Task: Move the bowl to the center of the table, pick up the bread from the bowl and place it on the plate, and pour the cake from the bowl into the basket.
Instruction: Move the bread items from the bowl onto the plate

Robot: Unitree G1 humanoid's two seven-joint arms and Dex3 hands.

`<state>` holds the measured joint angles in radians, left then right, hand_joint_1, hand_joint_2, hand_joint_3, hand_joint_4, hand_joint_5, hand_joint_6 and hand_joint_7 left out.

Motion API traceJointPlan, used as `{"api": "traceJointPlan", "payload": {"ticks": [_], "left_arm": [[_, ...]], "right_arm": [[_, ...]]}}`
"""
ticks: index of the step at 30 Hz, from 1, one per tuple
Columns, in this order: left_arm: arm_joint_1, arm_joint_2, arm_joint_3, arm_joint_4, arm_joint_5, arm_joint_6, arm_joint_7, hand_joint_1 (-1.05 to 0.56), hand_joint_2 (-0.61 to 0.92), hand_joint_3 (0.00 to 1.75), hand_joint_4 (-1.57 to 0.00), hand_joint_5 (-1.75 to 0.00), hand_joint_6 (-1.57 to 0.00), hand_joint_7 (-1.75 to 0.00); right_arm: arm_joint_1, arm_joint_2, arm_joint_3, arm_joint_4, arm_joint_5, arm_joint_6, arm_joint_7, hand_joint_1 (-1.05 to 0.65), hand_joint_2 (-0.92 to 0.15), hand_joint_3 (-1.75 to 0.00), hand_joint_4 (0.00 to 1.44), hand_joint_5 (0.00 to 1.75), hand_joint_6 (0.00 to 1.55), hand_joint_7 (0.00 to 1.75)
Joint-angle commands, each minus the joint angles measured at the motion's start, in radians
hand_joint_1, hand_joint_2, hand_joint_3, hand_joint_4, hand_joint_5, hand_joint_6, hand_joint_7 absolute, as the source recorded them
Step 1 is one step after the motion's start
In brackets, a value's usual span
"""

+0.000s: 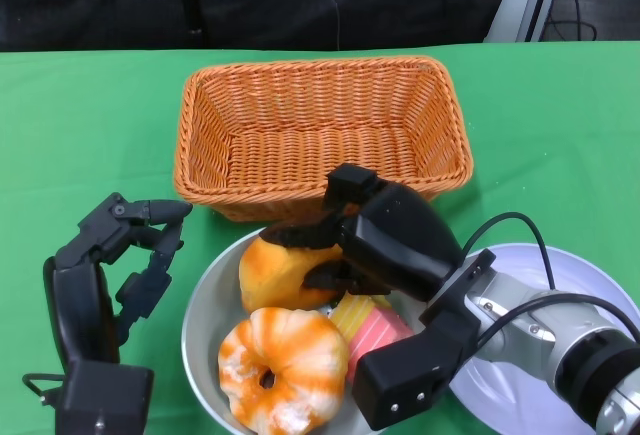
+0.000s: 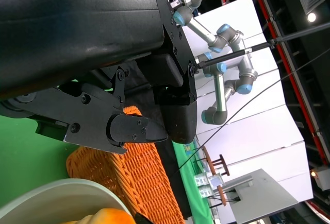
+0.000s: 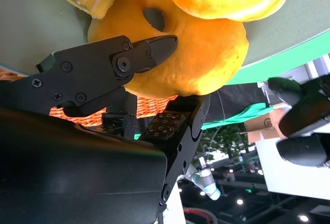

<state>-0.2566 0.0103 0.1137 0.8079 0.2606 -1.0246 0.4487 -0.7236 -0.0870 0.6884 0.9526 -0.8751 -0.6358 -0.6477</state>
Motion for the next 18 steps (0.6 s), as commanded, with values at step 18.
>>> {"api": "traceJointPlan", "payload": {"ticks": [18], "left_arm": [[-0.007, 0.021, 0.001, 0.018, 0.012, -0.015, 0.026, -0.18, 0.92, 0.26, -0.81, -1.29, -0.89, -0.83]], "right_arm": [[-0.060, 0.009, -0.024, 0.069, 0.007, -0.112, -0.158, -0.17, -0.92, -0.08, 0.69, 1.55, 1.17, 0.10]]}}
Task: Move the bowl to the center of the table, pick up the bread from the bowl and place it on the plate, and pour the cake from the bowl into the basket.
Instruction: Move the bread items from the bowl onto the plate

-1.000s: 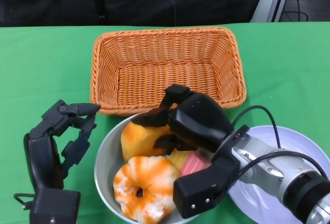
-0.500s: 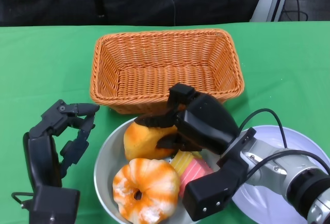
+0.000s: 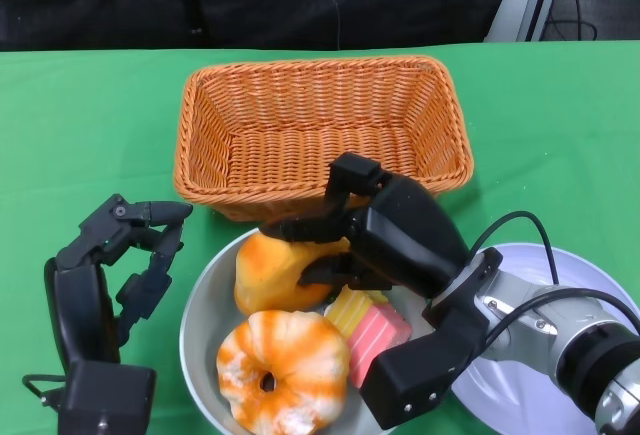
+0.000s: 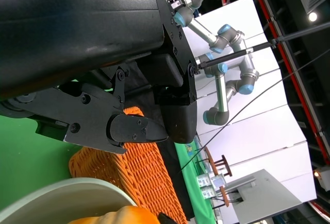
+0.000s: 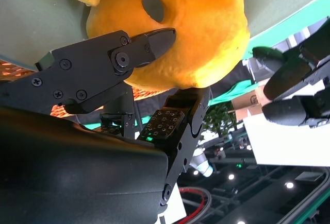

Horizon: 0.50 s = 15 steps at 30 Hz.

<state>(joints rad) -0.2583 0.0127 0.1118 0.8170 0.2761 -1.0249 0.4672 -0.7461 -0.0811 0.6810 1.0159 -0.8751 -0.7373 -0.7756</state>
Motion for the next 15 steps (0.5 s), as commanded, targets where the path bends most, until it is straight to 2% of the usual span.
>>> {"api": "traceJointPlan", "payload": {"ticks": [1, 6, 8, 15], "left_arm": [[-0.005, 0.019, 0.003, 0.009, -0.004, -0.015, 0.007, -0.18, 0.92, 0.26, -0.81, -1.29, -0.89, -0.84], [-0.003, 0.020, 0.003, 0.012, -0.006, -0.011, 0.006, -0.18, 0.92, 0.25, -0.81, -1.28, -0.90, -0.84], [-0.002, 0.022, 0.003, 0.013, -0.003, -0.008, 0.007, -0.19, 0.92, 0.25, -0.81, -1.28, -0.90, -0.84], [-0.003, 0.024, 0.002, 0.018, -0.002, -0.010, 0.010, -0.18, 0.92, 0.25, -0.81, -1.29, -0.90, -0.85]], "right_arm": [[-0.038, 0.003, -0.016, 0.008, 0.007, -0.011, -0.032, -0.17, -0.92, -0.08, 0.69, 1.54, 1.17, 0.10], [-0.045, 0.003, -0.020, 0.015, 0.012, -0.008, -0.037, -0.17, -0.92, -0.10, 0.70, 1.50, 1.15, 0.10], [-0.046, 0.002, -0.022, 0.019, 0.015, -0.007, -0.037, -0.17, -0.92, -0.07, 0.74, 1.40, 1.15, 0.10], [-0.044, 0.004, -0.034, 0.017, 0.019, 0.002, -0.023, -0.18, -0.92, -0.08, 0.75, 1.39, 1.15, 0.11]]}}
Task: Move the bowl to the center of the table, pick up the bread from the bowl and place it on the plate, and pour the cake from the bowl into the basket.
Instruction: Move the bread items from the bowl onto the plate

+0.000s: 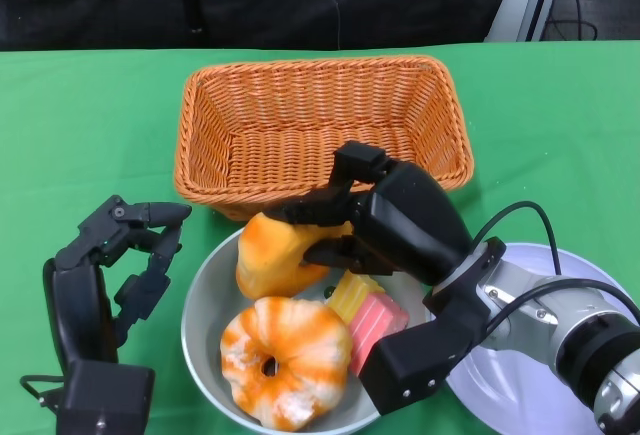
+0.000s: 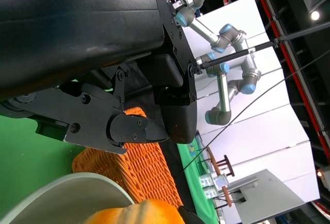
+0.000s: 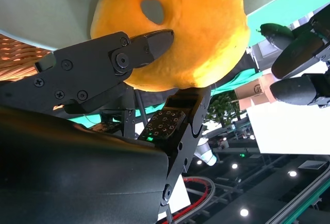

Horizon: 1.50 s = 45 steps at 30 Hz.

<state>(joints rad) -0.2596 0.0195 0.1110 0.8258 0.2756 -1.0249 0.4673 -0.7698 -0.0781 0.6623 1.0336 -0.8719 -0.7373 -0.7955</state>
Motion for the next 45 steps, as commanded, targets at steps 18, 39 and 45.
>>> {"api": "traceJointPlan", "payload": {"ticks": [18, 39, 45], "left_arm": [[0.000, 0.024, 0.004, 0.006, 0.013, -0.002, 0.027, -0.16, 0.92, 0.26, -0.80, -1.29, -0.89, -0.87], [-0.008, 0.031, 0.001, 0.019, 0.016, 0.010, 0.047, -0.17, 0.92, 0.26, -0.80, -1.37, -0.88, -0.88], [-0.007, 0.034, 0.000, 0.026, 0.004, 0.002, 0.034, -0.18, 0.92, 0.27, -0.79, -1.39, -0.87, -0.88]], "right_arm": [[-0.017, -0.010, -0.050, -0.022, 0.027, -0.001, -0.020, -0.17, -0.92, -0.04, 0.76, 1.45, 1.16, 0.13], [0.195, -0.125, -0.280, -0.465, 0.257, -0.024, 0.248, -0.18, -0.92, -0.06, 0.70, 1.60, 0.84, 0.83], [0.314, -0.137, -0.369, -0.681, 0.396, 0.065, 0.438, -0.20, -0.92, -0.05, 0.75, 1.58, 0.85, 0.87]]}}
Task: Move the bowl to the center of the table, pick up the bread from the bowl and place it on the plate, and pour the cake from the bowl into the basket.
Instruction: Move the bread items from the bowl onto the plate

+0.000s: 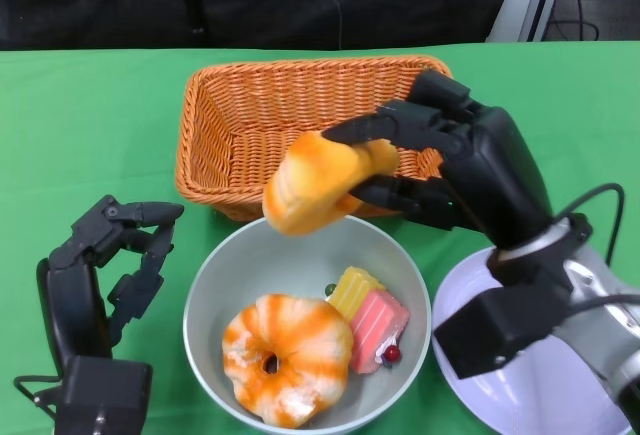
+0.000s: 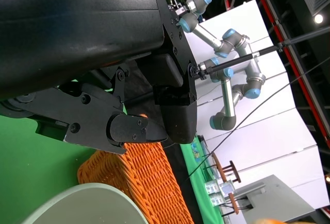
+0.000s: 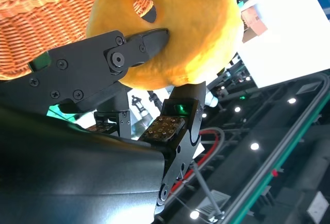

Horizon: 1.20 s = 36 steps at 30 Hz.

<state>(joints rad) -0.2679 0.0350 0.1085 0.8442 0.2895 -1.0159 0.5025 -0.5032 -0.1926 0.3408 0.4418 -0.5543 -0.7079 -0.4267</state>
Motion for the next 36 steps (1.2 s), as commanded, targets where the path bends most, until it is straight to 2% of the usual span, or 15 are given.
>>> {"api": "traceJointPlan", "payload": {"ticks": [1, 3, 7, 14, 17, 24, 33, 36], "left_arm": [[0.001, 0.020, 0.002, 0.010, -0.012, -0.008, -0.003, -0.18, 0.92, 0.27, -0.78, -1.38, -0.87, -0.87], [0.000, 0.024, 0.002, 0.014, -0.012, -0.010, -0.004, -0.17, 0.92, 0.27, -0.78, -1.38, -0.87, -0.87], [0.000, 0.030, 0.003, 0.015, -0.016, -0.007, -0.004, -0.18, 0.92, 0.25, -0.79, -1.36, -0.88, -0.86], [0.002, 0.034, 0.001, 0.018, -0.027, -0.011, -0.014, -0.18, 0.92, 0.25, -0.79, -1.36, -0.88, -0.86], [0.004, 0.032, 0.002, 0.014, -0.027, -0.007, -0.011, -0.17, 0.92, 0.25, -0.80, -1.37, -0.88, -0.86], [0.006, 0.032, 0.005, 0.011, -0.033, -0.011, -0.018, -0.19, 0.92, 0.27, -0.79, -1.38, -0.88, -0.84], [0.002, 0.041, 0.009, 0.018, -0.033, -0.013, -0.020, -0.18, 0.92, 0.25, -0.80, -1.37, -0.89, -0.85], [0.003, 0.046, 0.011, 0.017, -0.035, -0.010, -0.022, -0.17, 0.92, 0.25, -0.81, -1.36, -0.89, -0.85]], "right_arm": [[0.066, -0.026, -0.064, -0.125, 0.109, 0.053, 0.105, -0.20, -0.91, -0.05, 0.74, 1.60, 0.84, 0.89], [0.096, -0.035, -0.094, -0.180, 0.160, 0.081, 0.168, -0.20, -0.92, -0.05, 0.74, 1.63, 0.84, 0.91], [0.150, -0.062, -0.155, -0.257, 0.233, 0.124, 0.264, -0.19, -0.92, -0.06, 0.82, 1.51, 0.83, 0.97], [0.228, -0.071, -0.229, -0.323, 0.277, 0.180, 0.346, -0.19, -0.91, -0.05, 0.86, 1.48, 0.82, 0.98], [0.262, -0.071, -0.258, -0.354, 0.336, 0.208, 0.392, -0.19, -0.92, -0.06, 0.87, 1.48, 0.81, 0.98], [0.338, -0.103, -0.314, -0.452, 0.418, 0.308, 0.506, -0.15, -0.92, -0.14, 0.84, 1.47, 0.78, 1.01], [0.400, -0.121, -0.376, -0.532, 0.495, 0.457, 0.607, -0.16, -0.92, -0.15, 0.81, 1.45, 0.77, 1.01], [0.417, -0.150, -0.405, -0.556, 0.536, 0.536, 0.661, -0.16, -0.92, -0.15, 0.80, 1.44, 0.76, 1.01]]}}
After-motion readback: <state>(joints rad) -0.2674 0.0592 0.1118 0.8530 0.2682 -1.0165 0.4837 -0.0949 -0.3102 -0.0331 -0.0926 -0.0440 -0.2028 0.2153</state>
